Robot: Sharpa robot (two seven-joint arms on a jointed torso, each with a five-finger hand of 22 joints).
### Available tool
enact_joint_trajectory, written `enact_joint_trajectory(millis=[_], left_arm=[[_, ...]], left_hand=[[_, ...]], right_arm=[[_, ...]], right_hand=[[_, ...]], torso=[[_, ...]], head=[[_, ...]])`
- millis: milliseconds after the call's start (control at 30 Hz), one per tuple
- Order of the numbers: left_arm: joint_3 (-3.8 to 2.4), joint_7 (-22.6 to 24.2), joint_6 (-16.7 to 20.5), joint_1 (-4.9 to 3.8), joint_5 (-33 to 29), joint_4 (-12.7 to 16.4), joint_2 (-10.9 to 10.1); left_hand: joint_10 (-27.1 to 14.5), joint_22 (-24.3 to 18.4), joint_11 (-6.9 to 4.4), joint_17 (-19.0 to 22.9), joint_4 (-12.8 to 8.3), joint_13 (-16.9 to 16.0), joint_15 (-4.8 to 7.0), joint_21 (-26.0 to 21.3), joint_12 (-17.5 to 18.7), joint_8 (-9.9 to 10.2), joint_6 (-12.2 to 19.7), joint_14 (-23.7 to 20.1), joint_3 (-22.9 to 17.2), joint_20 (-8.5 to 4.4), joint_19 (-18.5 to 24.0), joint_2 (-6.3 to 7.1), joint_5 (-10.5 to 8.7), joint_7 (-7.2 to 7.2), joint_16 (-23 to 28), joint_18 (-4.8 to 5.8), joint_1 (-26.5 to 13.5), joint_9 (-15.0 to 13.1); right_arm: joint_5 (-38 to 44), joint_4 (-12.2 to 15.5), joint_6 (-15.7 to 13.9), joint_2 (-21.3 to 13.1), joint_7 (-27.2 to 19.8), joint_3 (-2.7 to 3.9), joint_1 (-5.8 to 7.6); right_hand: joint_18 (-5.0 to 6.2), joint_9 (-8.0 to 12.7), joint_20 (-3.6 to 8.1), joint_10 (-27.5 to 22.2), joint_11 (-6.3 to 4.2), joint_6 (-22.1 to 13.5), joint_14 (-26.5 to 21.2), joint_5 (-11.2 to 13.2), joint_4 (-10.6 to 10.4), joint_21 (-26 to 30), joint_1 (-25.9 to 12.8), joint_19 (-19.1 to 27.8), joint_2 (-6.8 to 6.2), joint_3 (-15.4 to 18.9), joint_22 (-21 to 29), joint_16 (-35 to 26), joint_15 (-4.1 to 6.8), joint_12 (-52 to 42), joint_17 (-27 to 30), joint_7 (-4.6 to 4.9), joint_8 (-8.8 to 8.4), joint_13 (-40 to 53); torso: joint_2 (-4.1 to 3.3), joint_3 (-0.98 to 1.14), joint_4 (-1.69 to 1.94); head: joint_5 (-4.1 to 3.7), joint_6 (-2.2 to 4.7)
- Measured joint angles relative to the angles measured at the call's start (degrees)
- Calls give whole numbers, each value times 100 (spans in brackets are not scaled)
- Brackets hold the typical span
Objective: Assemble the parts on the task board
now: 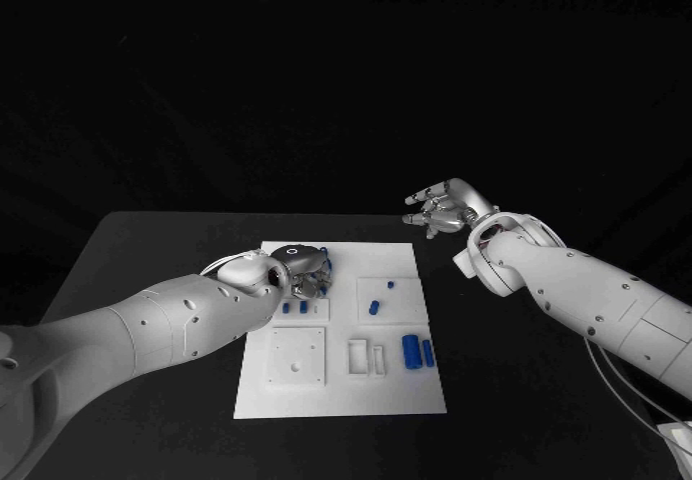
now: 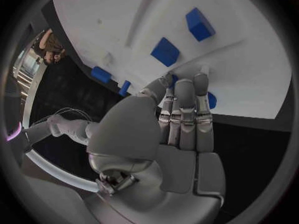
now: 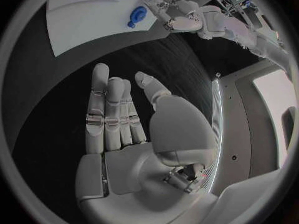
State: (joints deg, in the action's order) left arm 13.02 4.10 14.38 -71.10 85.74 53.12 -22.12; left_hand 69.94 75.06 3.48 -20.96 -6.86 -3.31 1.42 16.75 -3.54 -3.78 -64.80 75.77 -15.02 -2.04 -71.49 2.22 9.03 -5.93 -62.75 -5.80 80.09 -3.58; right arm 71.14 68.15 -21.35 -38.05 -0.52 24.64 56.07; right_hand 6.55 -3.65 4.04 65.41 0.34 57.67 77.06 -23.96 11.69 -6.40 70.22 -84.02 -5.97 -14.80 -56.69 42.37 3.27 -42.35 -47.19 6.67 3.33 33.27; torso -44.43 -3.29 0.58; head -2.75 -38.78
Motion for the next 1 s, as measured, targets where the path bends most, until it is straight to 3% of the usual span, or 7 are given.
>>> enact_joint_trajectory(millis=[267,733,867,1000], left_arm=[[-1,2,-7,3,-36,4,0],[-2,-18,79,15,-135,27,-51],[-38,-22,108,33,-153,69,-129],[-117,-27,127,53,-173,125,-208]], left_hand=[[299,-12,-87,-27,-49,11,63,220,42,19,-253,83,-74,-52,12,-169,-125,33,-93,0,50,-2],[492,-11,-142,-51,-156,3,117,489,40,51,-448,176,-177,-106,24,-231,-157,63,-118,9,36,-14],[519,-15,-154,-57,-205,-1,133,531,40,29,-470,194,-213,-127,45,-238,-141,84,-117,47,43,-27],[541,-15,-175,-59,-257,-1,134,592,40,29,-502,195,-257,-127,45,-238,-132,84,-116,48,43,-27]], right_arm=[[0,-16,4,14,0,0,0],[0,-26,9,21,0,0,0],[0,-29,10,22,0,0,0],[0,-34,10,22,0,0,0]], right_hand=[[0,0,0,0,0,0,0,0,0,-28,0,0,0,0,15,0,0,-23,0,0,0,-9],[0,0,0,0,0,0,0,0,10,-28,0,0,0,-10,20,0,0,-23,4,0,0,-9],[0,0,0,0,0,0,0,0,17,-28,0,0,0,-17,22,0,0,-23,4,0,0,-9],[0,0,0,0,0,0,0,0,17,-27,0,0,0,-17,22,0,0,-23,4,0,0,-9]], torso=[[0,-2,0],[3,1,1],[4,1,4],[4,-1,7]], head=[[-5,-5],[4,30],[9,43],[14,55]])
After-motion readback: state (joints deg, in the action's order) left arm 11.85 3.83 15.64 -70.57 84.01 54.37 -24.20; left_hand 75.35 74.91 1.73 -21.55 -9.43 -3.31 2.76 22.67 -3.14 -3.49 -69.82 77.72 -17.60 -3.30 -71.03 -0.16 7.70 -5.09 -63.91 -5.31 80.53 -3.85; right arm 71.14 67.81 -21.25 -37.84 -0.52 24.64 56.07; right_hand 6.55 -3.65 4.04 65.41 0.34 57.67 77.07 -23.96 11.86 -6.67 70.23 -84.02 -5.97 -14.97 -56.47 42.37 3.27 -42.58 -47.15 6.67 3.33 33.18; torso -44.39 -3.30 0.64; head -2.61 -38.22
